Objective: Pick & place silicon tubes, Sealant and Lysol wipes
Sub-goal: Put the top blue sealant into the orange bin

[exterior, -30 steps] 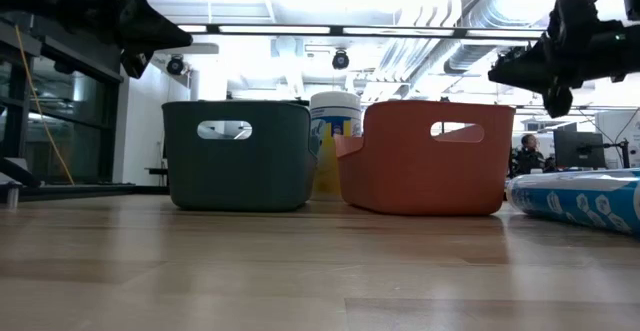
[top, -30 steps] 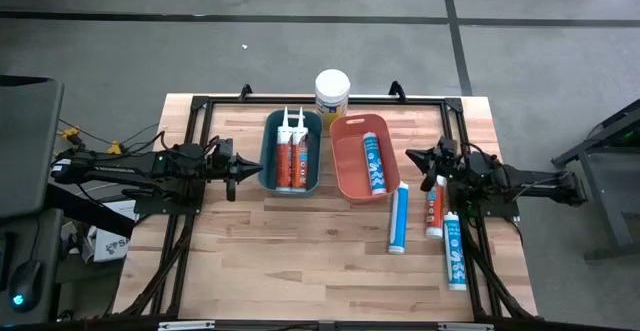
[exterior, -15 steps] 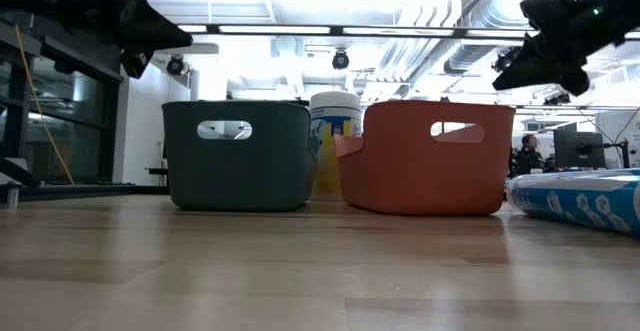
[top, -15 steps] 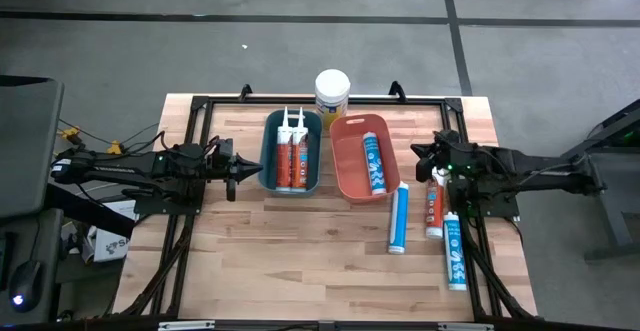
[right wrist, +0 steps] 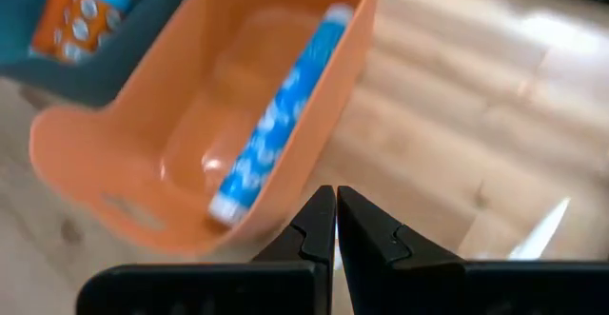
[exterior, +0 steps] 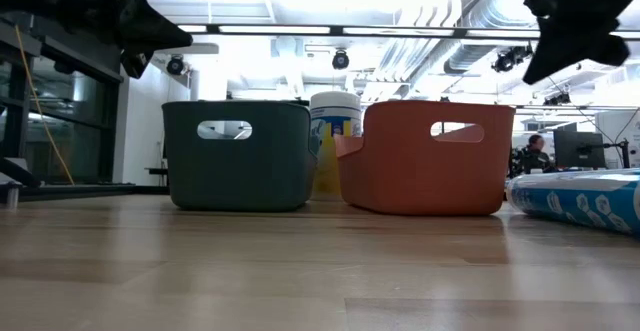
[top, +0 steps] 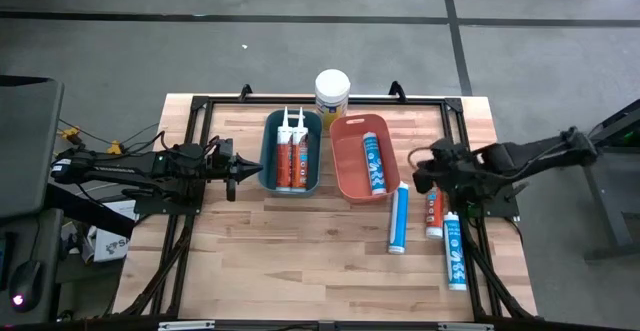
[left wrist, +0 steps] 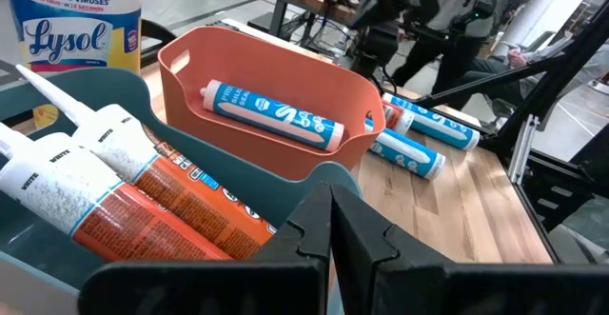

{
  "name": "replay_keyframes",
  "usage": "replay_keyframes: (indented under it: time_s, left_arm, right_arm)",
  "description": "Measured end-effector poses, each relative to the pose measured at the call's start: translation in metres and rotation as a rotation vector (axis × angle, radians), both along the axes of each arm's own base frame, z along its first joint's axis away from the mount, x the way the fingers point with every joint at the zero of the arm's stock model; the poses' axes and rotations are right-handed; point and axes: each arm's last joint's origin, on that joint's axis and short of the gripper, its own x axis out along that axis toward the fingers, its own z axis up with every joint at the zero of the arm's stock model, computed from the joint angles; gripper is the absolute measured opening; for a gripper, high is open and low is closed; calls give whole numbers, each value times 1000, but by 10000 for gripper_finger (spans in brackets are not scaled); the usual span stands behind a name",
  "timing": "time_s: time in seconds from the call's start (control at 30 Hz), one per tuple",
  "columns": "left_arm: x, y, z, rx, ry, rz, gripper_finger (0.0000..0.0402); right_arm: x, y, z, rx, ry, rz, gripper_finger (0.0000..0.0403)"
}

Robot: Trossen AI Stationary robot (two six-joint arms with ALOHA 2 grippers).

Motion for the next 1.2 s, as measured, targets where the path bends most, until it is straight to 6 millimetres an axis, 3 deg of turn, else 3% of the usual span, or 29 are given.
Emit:
replay_keyframes:
  time_s: [0.9,1.2]
  left_arm:
    - [0,0,0,0,0,0,0]
    - [0,0,0,0,0,0,0]
  right_arm:
    - [23,125,-54,543,170,87,12]
    - [28,133,-55,681,172,40,12]
